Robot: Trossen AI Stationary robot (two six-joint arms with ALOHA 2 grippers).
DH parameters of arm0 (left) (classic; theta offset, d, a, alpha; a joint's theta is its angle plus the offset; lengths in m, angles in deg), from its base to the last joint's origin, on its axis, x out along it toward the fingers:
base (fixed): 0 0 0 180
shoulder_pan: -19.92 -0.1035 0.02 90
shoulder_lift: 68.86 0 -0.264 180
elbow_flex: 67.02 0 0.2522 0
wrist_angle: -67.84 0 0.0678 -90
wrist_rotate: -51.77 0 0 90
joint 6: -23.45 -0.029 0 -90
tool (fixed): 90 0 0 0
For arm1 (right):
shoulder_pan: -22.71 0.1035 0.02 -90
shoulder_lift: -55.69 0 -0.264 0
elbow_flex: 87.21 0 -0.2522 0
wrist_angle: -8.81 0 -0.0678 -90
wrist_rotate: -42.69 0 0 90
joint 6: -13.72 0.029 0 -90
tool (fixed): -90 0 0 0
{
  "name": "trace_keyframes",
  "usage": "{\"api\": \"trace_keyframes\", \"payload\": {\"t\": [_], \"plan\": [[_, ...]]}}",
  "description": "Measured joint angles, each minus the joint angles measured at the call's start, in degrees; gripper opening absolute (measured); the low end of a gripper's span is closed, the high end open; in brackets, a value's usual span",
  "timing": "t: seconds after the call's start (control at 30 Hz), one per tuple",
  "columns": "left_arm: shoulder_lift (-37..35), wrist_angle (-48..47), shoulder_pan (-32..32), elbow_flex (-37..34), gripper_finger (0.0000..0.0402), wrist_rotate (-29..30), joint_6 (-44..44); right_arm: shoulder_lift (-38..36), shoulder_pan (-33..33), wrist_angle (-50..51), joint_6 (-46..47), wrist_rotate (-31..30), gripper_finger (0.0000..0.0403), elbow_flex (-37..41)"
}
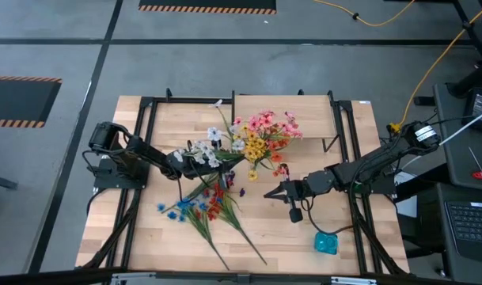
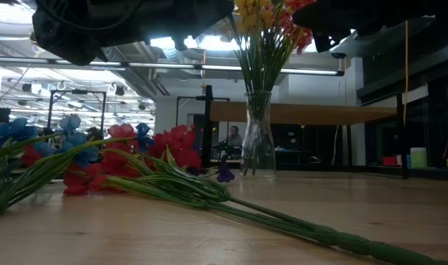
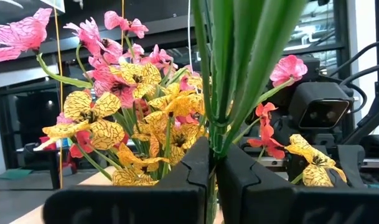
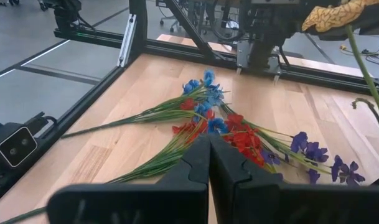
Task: Pick and place flowers into a vace then onto a shelf
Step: Put the white flowers into the transparent vase
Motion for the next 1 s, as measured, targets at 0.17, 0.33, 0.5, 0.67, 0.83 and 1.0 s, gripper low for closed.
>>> {"api": "trace_keyframes", "payload": {"t": [0.17, 0.33, 0.5, 0.67, 0.83, 1.0], "plan": [[0.00, 0.01, -0.24, 0.00, 0.0008, 0.01, -0.02, 0.00, 0.00, 0.07, -0.09, 0.00, 0.0003, 0.00], [0.00, -0.13, -1.25, 0.23, 0.0008, 0.14, 0.02, 0.00, 0.00, 0.25, -0.20, 0.01, 0.0003, 0.00], [-0.02, -2.98, -1.49, 2.40, 0.0008, -0.44, -1.29, 0.00, 0.00, 0.90, -0.26, 0.02, 0.0003, 0.00], [-0.02, -9.52, -1.46, 3.64, 0.0008, 0.57, -1.51, 0.00, 0.00, 0.90, -0.17, 0.02, 0.0003, 0.00], [-0.02, -9.99, -1.46, 3.65, 0.0008, 1.50, -1.51, 0.02, 0.00, 0.95, -0.15, 0.04, 0.0003, 0.00], [-0.02, -10.97, -1.50, 3.65, 0.0008, 1.98, -1.44, 0.02, 0.00, 1.03, -0.11, 0.04, 0.0003, 0.00]]}}
